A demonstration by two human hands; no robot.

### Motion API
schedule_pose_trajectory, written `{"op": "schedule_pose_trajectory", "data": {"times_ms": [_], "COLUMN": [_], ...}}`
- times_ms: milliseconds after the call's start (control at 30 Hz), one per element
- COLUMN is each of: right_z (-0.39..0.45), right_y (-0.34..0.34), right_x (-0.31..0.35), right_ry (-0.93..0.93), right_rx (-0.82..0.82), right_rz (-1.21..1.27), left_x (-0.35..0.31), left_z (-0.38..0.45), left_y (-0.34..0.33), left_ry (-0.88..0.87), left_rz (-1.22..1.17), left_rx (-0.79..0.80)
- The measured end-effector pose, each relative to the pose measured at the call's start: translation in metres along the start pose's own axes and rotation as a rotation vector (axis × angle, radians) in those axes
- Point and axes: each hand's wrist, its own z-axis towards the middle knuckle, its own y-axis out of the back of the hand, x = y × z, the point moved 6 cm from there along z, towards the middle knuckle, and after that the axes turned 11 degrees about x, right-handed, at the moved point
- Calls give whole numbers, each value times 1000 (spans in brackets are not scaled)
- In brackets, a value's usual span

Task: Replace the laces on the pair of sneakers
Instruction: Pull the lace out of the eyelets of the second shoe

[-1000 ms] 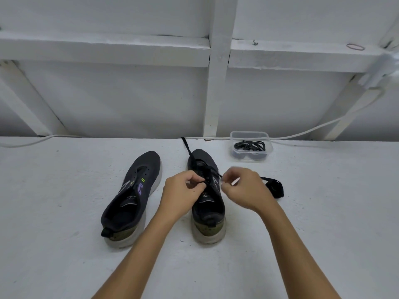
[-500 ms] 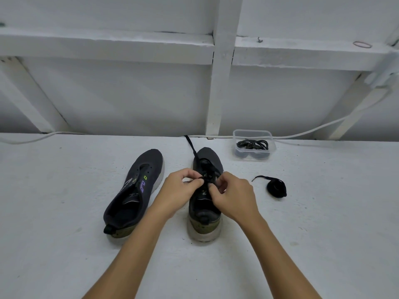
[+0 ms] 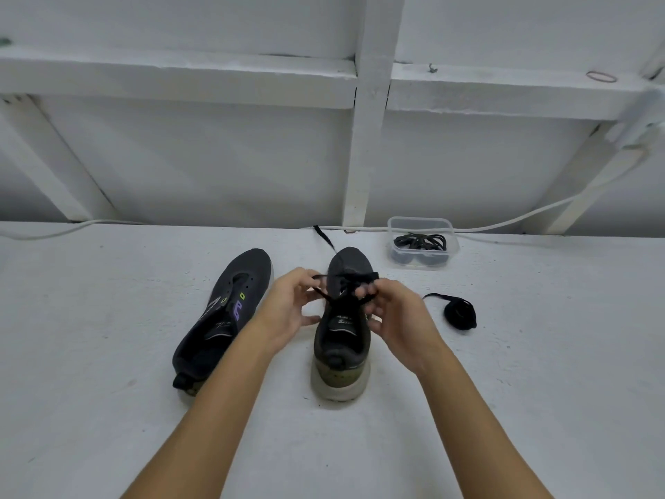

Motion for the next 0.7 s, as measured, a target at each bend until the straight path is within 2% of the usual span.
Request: {"op": "schedule_pose_trajectory", "data": {"times_ms": [67, 167, 300, 467, 567, 633, 700], "right_z": [-2, -6, -10, -12, -12, -12, -12], "right_y": [0, 1, 4, 25, 38, 44, 49], "right_x": [5, 14, 29, 43, 39, 33, 28], "right_ry": [28, 65, 115, 212, 235, 244, 263], "right_rx": [69, 106, 156, 133, 65, 30, 0], "right_rz": [100, 95, 60, 234, 306, 370, 429], "left_x": [-11, -27, -42, -52, -50, -47, -42], "left_z": [-1, -1, -1, -1, -2, -2, -1], "left_y": [2, 5, 12, 33, 47, 56, 66], "left_ry": [-45, -126, -263, -459, -512, -529, -517], "left_rz": [-87, -236, -394, -619, -633, -621, -503], "left_rx": [57, 93, 73, 59, -45, -186, -329]}}
